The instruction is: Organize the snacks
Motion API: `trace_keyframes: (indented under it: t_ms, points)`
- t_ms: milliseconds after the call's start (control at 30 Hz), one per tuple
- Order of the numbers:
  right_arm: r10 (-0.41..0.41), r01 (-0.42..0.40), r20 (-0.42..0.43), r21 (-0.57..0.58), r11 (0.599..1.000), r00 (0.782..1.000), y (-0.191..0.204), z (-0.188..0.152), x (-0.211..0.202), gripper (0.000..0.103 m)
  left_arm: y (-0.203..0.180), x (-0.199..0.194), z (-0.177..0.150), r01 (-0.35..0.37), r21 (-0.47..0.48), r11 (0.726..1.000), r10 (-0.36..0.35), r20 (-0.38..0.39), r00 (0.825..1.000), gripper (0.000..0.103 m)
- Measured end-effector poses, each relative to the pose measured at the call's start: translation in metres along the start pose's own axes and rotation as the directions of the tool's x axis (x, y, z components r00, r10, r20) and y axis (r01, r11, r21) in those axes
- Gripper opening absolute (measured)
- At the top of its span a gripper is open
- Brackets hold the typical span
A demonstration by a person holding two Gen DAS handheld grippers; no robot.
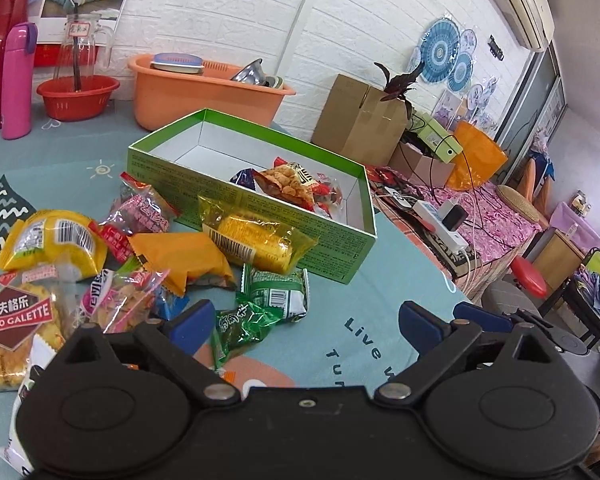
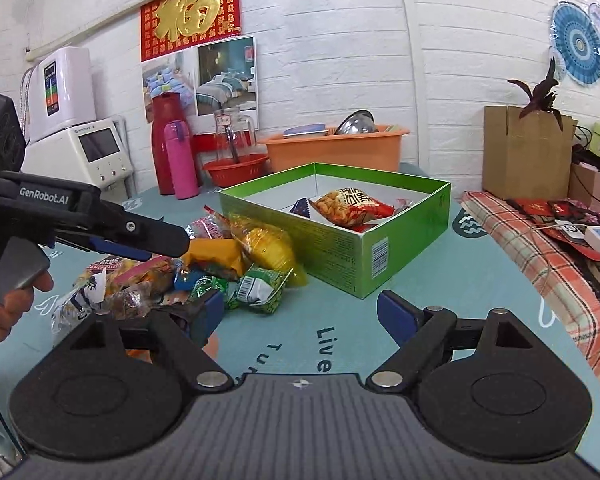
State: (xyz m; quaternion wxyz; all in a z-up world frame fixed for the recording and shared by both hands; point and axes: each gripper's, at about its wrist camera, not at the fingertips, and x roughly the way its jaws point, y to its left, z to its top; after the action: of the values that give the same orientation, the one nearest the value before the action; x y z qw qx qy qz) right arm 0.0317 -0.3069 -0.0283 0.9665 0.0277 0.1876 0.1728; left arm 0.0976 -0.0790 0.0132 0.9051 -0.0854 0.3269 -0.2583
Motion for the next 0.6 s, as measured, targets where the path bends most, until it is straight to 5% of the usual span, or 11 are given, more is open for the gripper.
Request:
trace_keyframes:
  t_ms: [600]
  points:
    - [0.019, -0.02, -0.03, -0.016, 1.0, 0.999, 0.009, -0.005, 0.004, 0.103, 0.004, 0.017, -0.005, -0.002, -0.011, 1.0, 0.001, -0.038, 0.999, 0.103]
